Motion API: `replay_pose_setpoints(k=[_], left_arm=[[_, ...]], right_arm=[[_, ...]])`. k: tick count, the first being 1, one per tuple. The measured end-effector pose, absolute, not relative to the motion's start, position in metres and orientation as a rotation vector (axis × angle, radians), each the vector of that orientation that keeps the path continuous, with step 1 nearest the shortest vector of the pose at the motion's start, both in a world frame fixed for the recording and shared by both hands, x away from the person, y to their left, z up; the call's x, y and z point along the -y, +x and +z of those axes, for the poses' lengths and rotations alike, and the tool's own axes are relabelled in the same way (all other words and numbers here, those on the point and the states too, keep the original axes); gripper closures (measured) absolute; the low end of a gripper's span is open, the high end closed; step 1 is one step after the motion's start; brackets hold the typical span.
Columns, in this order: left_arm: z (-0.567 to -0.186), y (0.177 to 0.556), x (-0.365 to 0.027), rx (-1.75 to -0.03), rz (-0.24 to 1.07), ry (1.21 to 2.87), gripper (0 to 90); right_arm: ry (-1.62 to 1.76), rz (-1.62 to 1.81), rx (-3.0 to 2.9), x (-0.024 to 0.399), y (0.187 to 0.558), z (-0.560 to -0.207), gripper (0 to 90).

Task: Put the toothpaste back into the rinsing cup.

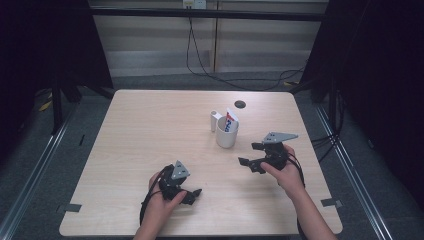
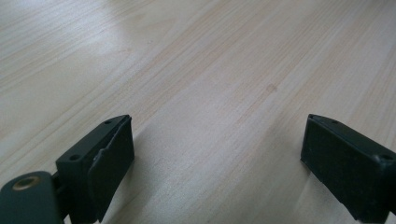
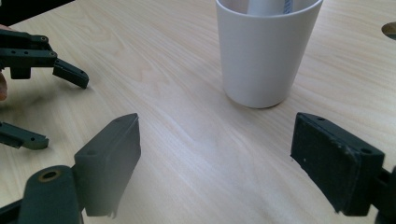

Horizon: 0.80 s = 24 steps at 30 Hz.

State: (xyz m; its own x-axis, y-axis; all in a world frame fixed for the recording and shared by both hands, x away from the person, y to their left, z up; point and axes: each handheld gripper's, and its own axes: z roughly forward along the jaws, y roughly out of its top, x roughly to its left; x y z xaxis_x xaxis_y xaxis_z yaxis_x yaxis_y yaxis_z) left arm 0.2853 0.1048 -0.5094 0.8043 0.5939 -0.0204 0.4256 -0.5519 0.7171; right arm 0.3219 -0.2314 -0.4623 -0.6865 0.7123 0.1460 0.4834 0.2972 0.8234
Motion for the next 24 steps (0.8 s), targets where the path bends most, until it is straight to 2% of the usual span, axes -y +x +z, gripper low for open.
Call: replay_pose_setpoints(k=[24], left_arm=[[-0.509, 0.285, -0.105, -0.748, 0.289, 2.239, 9.4]], right_arm=[[1.116, 1.272, -2.36, 0.251, 0.303, -0.483, 15.6]])
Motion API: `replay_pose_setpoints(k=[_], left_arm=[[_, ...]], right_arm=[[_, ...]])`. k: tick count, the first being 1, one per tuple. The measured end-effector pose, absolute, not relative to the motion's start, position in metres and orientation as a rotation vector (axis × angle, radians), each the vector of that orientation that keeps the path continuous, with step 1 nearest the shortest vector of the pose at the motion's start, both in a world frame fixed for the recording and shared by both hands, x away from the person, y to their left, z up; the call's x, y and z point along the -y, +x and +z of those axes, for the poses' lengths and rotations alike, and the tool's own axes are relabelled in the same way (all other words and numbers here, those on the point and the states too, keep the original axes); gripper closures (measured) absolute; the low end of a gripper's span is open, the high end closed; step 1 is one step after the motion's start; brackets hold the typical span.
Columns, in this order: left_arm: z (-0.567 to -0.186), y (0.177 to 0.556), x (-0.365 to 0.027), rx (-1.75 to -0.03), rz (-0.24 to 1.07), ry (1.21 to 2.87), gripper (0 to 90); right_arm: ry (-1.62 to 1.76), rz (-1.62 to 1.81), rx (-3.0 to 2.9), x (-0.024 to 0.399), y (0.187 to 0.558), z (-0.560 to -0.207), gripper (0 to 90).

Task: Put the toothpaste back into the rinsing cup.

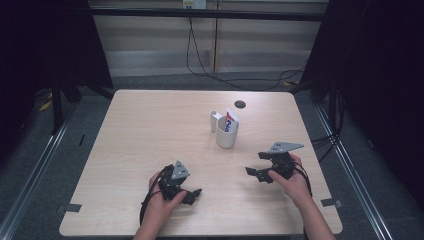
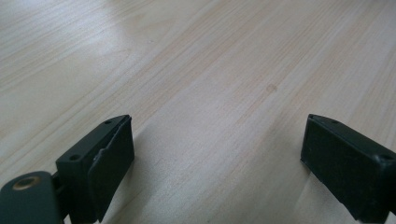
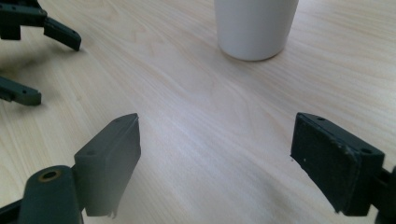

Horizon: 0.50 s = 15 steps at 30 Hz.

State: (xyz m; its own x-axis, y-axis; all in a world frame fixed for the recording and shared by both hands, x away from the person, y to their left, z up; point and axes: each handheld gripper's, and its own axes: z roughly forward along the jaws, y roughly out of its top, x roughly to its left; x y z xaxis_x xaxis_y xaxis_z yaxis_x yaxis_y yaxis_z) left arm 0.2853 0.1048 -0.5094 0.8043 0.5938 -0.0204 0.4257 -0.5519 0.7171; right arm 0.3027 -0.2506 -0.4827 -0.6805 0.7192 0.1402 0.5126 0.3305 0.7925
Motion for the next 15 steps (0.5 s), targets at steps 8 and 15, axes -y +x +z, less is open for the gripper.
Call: replay_pose_setpoints(k=[8, 15], left_arm=[[-0.509, 0.285, -0.105, -0.748, 0.289, 2.238, 9.4], [-0.509, 0.285, -0.105, -0.748, 0.289, 2.238, 9.4]], right_arm=[[1.1, 1.22, -2.393, 0.254, 0.294, -0.49, 15.4], [1.126, 1.209, -2.405, 0.261, 0.286, -0.498, 15.4]])
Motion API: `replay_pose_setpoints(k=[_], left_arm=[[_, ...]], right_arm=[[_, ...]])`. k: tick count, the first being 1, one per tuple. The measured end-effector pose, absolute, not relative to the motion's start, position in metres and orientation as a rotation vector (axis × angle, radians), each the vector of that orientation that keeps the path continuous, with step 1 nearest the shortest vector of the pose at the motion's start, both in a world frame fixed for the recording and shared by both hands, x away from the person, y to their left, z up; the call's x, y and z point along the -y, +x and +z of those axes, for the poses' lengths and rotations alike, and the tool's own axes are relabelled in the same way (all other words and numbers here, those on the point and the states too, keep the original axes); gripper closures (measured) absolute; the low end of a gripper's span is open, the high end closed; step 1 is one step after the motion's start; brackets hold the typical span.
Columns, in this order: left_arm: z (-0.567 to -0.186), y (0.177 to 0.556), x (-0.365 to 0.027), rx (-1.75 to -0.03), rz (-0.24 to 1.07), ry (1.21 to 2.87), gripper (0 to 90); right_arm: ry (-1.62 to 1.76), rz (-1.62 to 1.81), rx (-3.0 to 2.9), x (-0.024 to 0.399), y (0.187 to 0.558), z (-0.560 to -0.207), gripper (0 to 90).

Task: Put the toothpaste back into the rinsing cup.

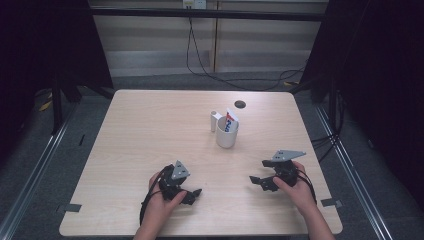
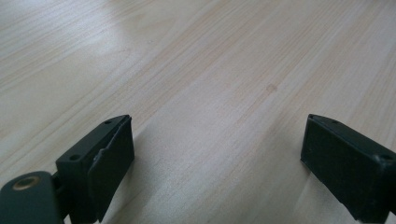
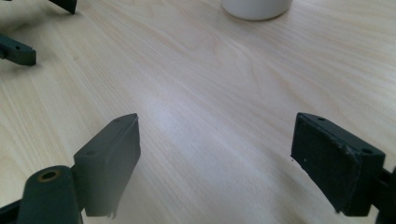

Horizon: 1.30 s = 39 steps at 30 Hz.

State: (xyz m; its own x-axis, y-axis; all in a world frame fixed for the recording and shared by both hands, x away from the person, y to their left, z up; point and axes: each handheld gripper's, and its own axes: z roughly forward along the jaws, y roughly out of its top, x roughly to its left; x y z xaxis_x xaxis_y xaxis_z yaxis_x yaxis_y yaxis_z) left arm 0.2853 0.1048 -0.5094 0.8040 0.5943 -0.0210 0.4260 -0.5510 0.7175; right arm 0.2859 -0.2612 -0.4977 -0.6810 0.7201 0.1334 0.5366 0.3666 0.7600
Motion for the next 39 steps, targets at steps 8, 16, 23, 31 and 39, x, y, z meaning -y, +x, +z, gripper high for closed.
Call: replay_pose_setpoints(k=[8, 16, 23, 31, 39], left_arm=[[-0.509, 0.285, -0.105, -0.749, 0.286, 2.237, 9.4], [-0.509, 0.285, -0.105, -0.748, 0.289, 2.238, 9.4], [-0.509, 0.285, -0.105, -0.748, 0.286, 2.237, 9.4], [-0.51, 0.285, -0.105, -0.749, 0.287, 2.237, 9.4], [-0.509, 0.285, -0.105, -0.749, 0.286, 2.239, 9.4]], right_arm=[[1.146, 1.155, -2.415, 0.271, 0.277, -0.505, 15.4], [1.156, 1.133, -2.422, 0.277, 0.27, -0.51, 15.3], [1.124, 1.095, -2.403, 0.281, 0.264, -0.511, 15.3], [1.092, 1.048, -2.406, 0.279, 0.262, -0.511, 14.9], [1.092, 1.052, -2.406, 0.279, 0.262, -0.511, 15.0]])
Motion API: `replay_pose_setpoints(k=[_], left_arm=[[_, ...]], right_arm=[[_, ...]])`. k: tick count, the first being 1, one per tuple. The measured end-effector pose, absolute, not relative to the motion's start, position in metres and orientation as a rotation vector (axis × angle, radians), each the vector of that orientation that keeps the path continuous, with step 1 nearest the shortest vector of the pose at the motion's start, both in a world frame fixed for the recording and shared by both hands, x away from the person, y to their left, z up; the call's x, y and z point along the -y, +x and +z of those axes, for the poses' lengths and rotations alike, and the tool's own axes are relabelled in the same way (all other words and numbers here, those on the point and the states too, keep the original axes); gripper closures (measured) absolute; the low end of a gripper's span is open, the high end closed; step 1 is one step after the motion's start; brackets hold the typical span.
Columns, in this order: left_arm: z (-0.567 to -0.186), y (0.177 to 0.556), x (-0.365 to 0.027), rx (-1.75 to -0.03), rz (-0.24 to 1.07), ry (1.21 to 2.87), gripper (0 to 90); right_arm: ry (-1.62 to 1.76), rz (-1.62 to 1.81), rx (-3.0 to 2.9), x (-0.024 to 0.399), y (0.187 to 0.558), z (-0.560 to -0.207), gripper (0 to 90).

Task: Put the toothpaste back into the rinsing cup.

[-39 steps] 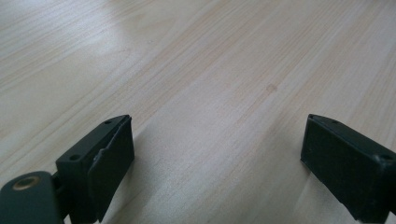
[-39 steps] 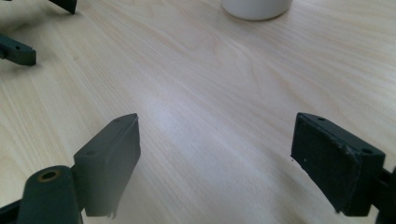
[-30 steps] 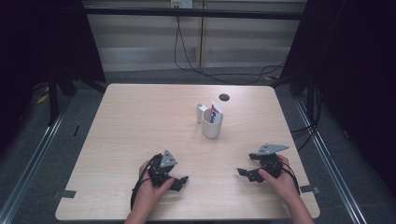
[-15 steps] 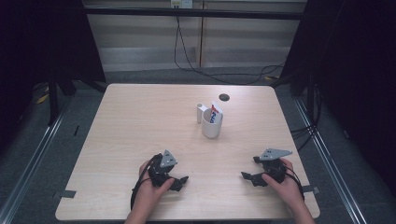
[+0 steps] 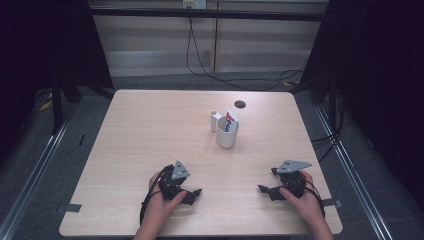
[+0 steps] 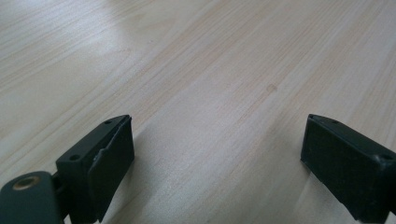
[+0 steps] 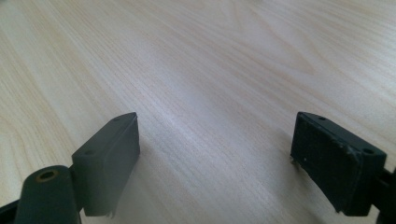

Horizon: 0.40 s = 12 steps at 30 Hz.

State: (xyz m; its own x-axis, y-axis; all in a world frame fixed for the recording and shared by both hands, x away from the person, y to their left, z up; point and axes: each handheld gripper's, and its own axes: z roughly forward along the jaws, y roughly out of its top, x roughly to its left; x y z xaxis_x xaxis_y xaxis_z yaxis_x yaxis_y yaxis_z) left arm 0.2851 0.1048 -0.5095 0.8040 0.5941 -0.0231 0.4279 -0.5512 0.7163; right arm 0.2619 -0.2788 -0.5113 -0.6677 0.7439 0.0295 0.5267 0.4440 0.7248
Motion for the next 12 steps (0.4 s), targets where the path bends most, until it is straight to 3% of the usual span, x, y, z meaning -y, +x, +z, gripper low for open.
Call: replay_pose_setpoints(k=[12], left_arm=[[-0.5095, 0.2852, -0.1047, -0.748, 0.284, 2.237, 9.4]], right_arm=[[1.092, 1.047, -2.402, 0.2787, 0.2617, -0.5114, 15.2]])
